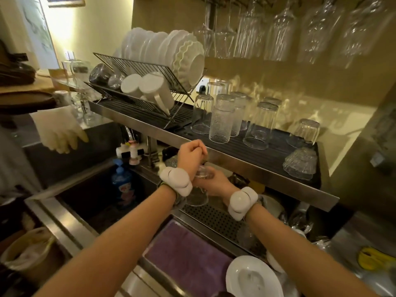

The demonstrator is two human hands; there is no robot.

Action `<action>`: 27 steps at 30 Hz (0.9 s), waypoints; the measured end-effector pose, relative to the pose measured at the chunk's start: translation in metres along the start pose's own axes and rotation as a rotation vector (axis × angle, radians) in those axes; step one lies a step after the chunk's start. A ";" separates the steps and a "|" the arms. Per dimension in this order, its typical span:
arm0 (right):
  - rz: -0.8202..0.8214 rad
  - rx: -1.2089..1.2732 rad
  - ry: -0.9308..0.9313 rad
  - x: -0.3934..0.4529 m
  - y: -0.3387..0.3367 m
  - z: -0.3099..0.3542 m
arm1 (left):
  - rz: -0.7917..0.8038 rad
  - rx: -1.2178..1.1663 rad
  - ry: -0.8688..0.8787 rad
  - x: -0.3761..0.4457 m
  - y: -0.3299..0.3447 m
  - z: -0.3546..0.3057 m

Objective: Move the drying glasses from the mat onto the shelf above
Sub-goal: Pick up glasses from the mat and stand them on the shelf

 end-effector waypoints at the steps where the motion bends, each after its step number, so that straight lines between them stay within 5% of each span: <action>1: -0.007 0.003 -0.008 -0.002 -0.003 0.008 | -0.005 0.003 0.010 0.003 0.000 -0.006; 15: -0.088 0.021 -0.098 -0.016 -0.089 0.097 | -0.017 -0.151 0.210 0.059 0.031 -0.104; 27: -0.383 0.100 -0.041 -0.027 -0.160 0.100 | 0.034 -0.118 0.161 0.067 0.070 -0.077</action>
Point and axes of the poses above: each hand's wrist, its own x-axis towards the middle knuckle, its own y-axis out of the palm, z = x × y, the point moved 4 cm from there along x, towards the middle knuckle, and after that the axes turned 4 degrees about y, right-handed, at the moved point
